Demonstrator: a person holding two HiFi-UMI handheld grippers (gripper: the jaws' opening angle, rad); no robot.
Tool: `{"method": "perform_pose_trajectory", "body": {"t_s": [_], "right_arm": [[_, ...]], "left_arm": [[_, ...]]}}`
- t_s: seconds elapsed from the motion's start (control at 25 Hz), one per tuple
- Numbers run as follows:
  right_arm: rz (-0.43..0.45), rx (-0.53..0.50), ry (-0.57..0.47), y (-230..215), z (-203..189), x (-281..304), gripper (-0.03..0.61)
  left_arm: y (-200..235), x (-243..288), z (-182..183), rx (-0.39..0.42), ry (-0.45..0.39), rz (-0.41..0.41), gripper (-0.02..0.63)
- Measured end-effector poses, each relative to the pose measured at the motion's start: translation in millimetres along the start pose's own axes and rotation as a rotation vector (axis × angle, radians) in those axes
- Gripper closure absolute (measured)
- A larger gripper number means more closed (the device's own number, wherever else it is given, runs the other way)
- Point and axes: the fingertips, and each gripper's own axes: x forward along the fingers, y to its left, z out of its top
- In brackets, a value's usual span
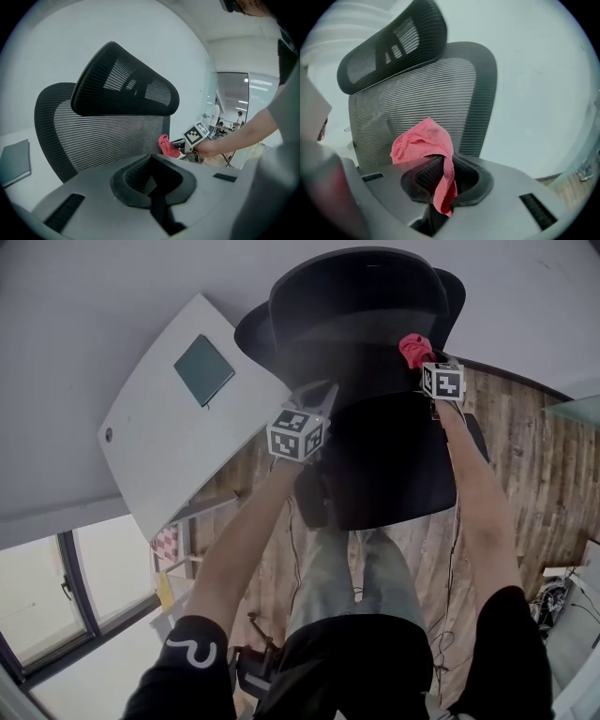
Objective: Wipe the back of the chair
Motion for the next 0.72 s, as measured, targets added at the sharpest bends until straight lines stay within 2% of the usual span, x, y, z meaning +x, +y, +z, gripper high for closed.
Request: {"method": "perform_pose_trajectory", "body": {"t_s": [0.24,0.36,0.52,0.72], "right_arm": [[-0.151,0.149,0.013,-82.8,-9.8,-23.5,0.512],[-0.183,0.202,-0.004,-99.9,-15.4,-41.1,0.512],[-0.128,0.196,-0.035,-70.9,-25.5,-56.7,0.512],[0.027,0.103,-0.033,16.7,-36.3,-53.9,0.512]], "left_arm": [[-6.0,9.4,6.3,0.012,0.003,-0.025,0.589],[-4.1,10.1,9.1,0.002,-0.003,-0.019,0.589],[-1.6,3.0,2.6,-0.028,-0.002,-0.015,0.589],[12.0,-17.9,-13.8,-0.051,0.010,0.028,0.589]]}}
